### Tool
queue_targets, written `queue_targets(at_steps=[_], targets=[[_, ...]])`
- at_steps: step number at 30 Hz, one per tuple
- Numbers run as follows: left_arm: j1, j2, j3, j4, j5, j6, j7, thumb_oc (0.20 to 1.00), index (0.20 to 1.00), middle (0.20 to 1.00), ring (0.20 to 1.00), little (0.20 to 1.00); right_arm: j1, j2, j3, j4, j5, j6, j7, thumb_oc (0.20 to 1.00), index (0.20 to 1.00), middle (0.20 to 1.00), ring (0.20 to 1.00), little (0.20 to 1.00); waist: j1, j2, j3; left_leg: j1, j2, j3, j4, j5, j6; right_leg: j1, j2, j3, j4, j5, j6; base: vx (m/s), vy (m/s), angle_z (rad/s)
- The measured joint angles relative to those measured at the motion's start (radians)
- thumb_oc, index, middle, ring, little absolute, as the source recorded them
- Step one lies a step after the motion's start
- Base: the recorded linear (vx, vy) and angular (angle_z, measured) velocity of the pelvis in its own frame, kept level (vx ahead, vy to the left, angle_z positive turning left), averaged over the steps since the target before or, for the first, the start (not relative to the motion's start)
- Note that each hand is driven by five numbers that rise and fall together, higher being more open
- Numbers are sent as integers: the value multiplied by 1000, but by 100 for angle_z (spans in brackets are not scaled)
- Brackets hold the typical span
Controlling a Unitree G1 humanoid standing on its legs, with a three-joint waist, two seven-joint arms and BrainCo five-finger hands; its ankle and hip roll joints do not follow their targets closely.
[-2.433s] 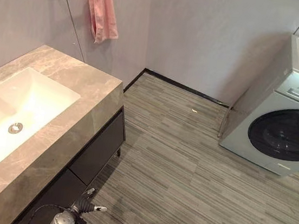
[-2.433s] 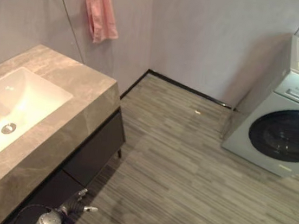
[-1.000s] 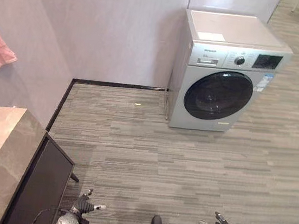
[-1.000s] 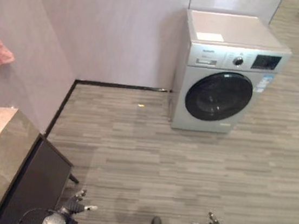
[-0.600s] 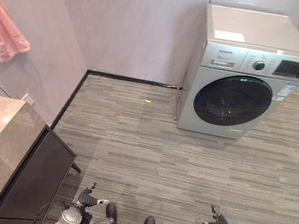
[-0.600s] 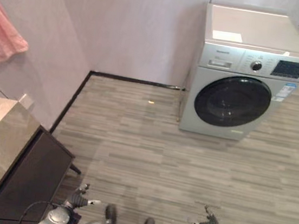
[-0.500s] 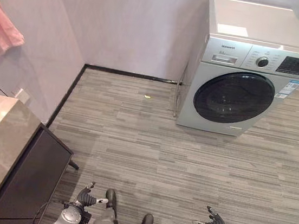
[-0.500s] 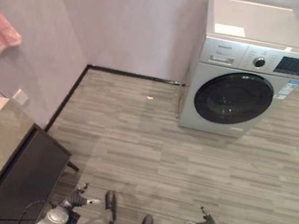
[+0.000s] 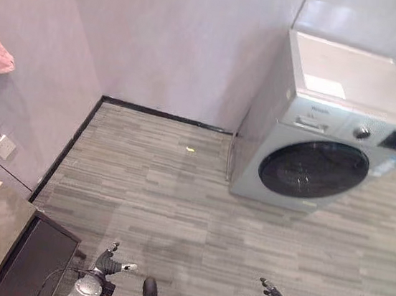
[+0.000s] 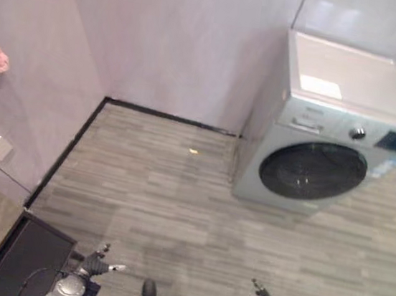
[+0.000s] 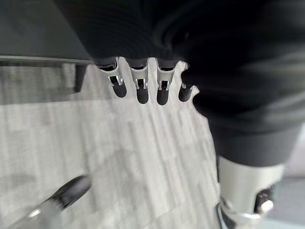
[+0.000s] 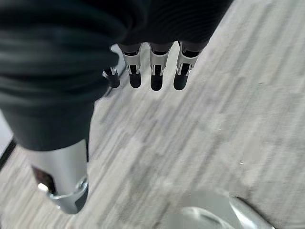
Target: Put brush and paste in cup on sink, flatten towel.
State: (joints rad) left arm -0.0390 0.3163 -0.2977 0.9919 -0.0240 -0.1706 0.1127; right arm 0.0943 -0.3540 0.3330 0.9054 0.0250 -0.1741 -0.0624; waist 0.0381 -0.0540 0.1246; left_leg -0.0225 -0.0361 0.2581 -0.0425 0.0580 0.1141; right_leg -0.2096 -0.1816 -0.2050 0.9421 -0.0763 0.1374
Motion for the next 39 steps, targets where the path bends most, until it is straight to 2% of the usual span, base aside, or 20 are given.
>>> queue_targets(at_steps=[3, 5, 6, 7, 9, 11, 13, 15, 17, 18, 20, 22, 24, 25, 27, 29, 31, 33, 36, 39], targets=[[-5, 3, 15, -7, 4, 1, 1, 1000, 1000, 1000, 1000, 1000, -5, 3, 2, -47, 0, -2, 2, 1000, 1000, 1000, 1000, 1000, 0, 47, 22, 43, -4, -58, -3, -32, 18, -41, 18, 19, -72, -82, -8, 250, 26, 48], [13, 12, 19, -3, 3, 1, 1, 1000, 1000, 1000, 1000, 1000, -21, 3, 2, -71, 0, -6, 5, 1000, 1000, 1000, 1000, 1000, 3, 65, 30, 63, -10, -81, -14, -44, 11, -79, 9, -9, -218, -98, -8, 328, -70, 42], [12, 15, 21, 13, 3, 2, 1, 1000, 1000, 1000, 1000, 1000, -22, 4, 3, -73, 1, -7, 6, 1000, 1000, 1000, 1000, 1000, -8, 72, 32, 64, -10, -106, -10, -51, 4, -76, 16, -1, -380, -90, -3, 299, -100, 61], [10, 16, 20, 13, 4, 2, 1, 1000, 1000, 1000, 1000, 1000, -20, 5, 3, -75, 1, -5, 6, 1000, 1000, 1000, 1000, 1000, -10, 63, 37, 76, -18, -121, -9, -64, 2, -95, 17, 1, -416, -76, 0, 419, -132, 57], [18, 15, 40, 43, 5, 2, 0, 1000, 1000, 1000, 1000, 1000, 4, 0, 1, -145, 1, -7, 8, 1000, 1000, 1000, 1000, 1000, -10, 40, 32, 69, -20, -149, 4, -95, -8, -107, 61, 94, -657, -24, 14, 272, -85, 38], [21, 11, 46, 75, 17, 3, 1, 1000, 1000, 1000, 1000, 1000, 19, 2, 1, -172, 1, -6, 15, 1000, 1000, 1000, 1000, 1000, -29, 12, 34, 96, -26, -205, -4, -117, -20, -123, 59, 100, -882, 103, 22, 284, -97, 66], [33, 8, 45, 76, 32, 2, 1, 1000, 1000, 1000, 1000, 1000, 37, 2, 1, -172, 1, -5, 20, 1000, 1000, 1000, 1000, 1000, -49, -7, 28, 124, -26, -254, -1, -137, -38, -126, 57, 165, -925, 163, 24, 335, -136, 88], [44, 2, 42, 69, 34, 0, 1, 1000, 1000, 1000, 1000, 1000, 70, 5, 1, -168, 0, -7, 23, 1000, 1000, 1000, 1000, 1000, -58, -29, 12, 163, -25, -316, 1, -174, -53, -86, 45, 171, -894, 171, 15, 410, -203, 103], [46, -20, 31, 77, 35, -1, 1, 1000, 1000, 1000, 1000, 1000, 79, -3, -2, -117, 0, -1, 22, 1000, 1000, 1000, 1000, 1000, -52, -12, -14, 186, 14, -341, 23, -206, -103, -73, 77, 168, -842, 229, -22, 219, -119, 63], [52, -37, 30, 77, 34, -1, 1, 1000, 1000, 1000, 1000, 1000, 54, -13, -7, -101, 1, -2, 22, 1000, 1000, 1000, 1000, 1000, -52, 21, -22, 189, 54, -325, 29, -213, -112, -67, 110, 156, -834, 212, -50, 306, -191, 24], [55, -48, 37, 80, 34, 0, 1, 1000, 1000, 1000, 1000, 1000, 5, -24, -21, -105, 1, -1, 24, 1000, 1000, 1000, 1000, 1000, -51, 44, -28, 168, 95, -301, 90, -207, -139, -47, 144, 126, -844, 203, -94, 299, -224, 17], [35, -45, 41, 79, 30, 0, 1, 1000, 1000, 1000, 1000, 1000, -12, -31, -27, -114, 1, -2, 23, 1000, 1000, 1000, 1000, 1000, -54, 27, -21, 96, 94, -303, 252, -192, -183, 3, 142, 102, -879, 195, -103, 131, -195, 38], [-4, -47, 38, 79, 29, 1, 2, 1000, 1000, 1000, 1000, 1000, -17, -52, -33, -125, 1, -6, 19, 1000, 1000, 1000, 1000, 1000, -53, 13, -12, -22, 110, -300, 487, -137, -270, 60, 139, 50, -900, 166, -147, 215, -307, 76], [-28, -42, 36, 75, 26, 0, 3, 1000, 1000, 1000, 1000, 1000, -6, -57, -45, -134, 2, -6, 19, 1000, 1000, 1000, 1000, 1000, -49, -10, 3, -110, 123, -256, 620, -40, -314, 88, 128, 5, -919, 152, -164, 114, -129, 94], [-37, -35, 39, 42, 22, 0, 4, 1000, 1000, 1000, 1000, 1000, 7, -61, -46, -141, 2, -6, 14, 1000, 1000, 1000, 1000, 1000, -45, -35, 13, -158, 154, -162, 680, -48, -291, 105, 124, -28, -933, 140, -174, 193, -107, 70], [-45, -43, 37, 37, 22, 2, 1, 1000, 1000, 1000, 1000, 1000, 13, -69, -42, -144, 0, -5, -3, 1000, 1000, 1000, 1000, 1000, -55, -35, 17, -205, 179, -49, 613, -84, -275, 130, 137, -77, -978, 120, -193, 292, -31, 77], [-56, -43, 39, 23, 22, 0, 2, 1000, 1000, 1000, 1000, 1000, 49, -70, -42, -150, -2, -3, -3, 1000, 1000, 1000, 1000, 1000, -54, -39, 26, -210, 178, 68, 398, -83, -262, 149, 146, -108, -1007, 116, -189, 258, 89, 68], [-39, -42, 40, 24, 23, 2, 2, 1000, 1000, 1000, 1000, 1000, 55, -71, -41, -146, -12, -3, -2, 1000, 1000, 1000, 1000, 1000, -51, -24, 30, -205, 194, 86, 117, -9, -268, 171, 183, -139, -1015, 111, -162, 208, 67, 32], [-10, -36, 39, 24, 23, 8, 2, 1000, 1000, 1000, 1000, 1000, 60, -76, -40, -149, -33, -5, -4, 1000, 1000, 1000, 1000, 1000, -53, -21, 29, -202, 250, 85, -1, 76, -278, 201, 218, -160, -1012, 100, -152, 185, 66, 0], [-9, -37, 42, 19, 23, 8, 2, 1000, 1000, 1000, 1000, 1000, 67, -88, -42, -150, -41, -5, -4, 1000, 1000, 1000, 1000, 1000, -58, -26, 28, -177, 290, 126, -29, 103, -287, 215, 229, -161, -1004, 73, -174, 277, 111, -1]])
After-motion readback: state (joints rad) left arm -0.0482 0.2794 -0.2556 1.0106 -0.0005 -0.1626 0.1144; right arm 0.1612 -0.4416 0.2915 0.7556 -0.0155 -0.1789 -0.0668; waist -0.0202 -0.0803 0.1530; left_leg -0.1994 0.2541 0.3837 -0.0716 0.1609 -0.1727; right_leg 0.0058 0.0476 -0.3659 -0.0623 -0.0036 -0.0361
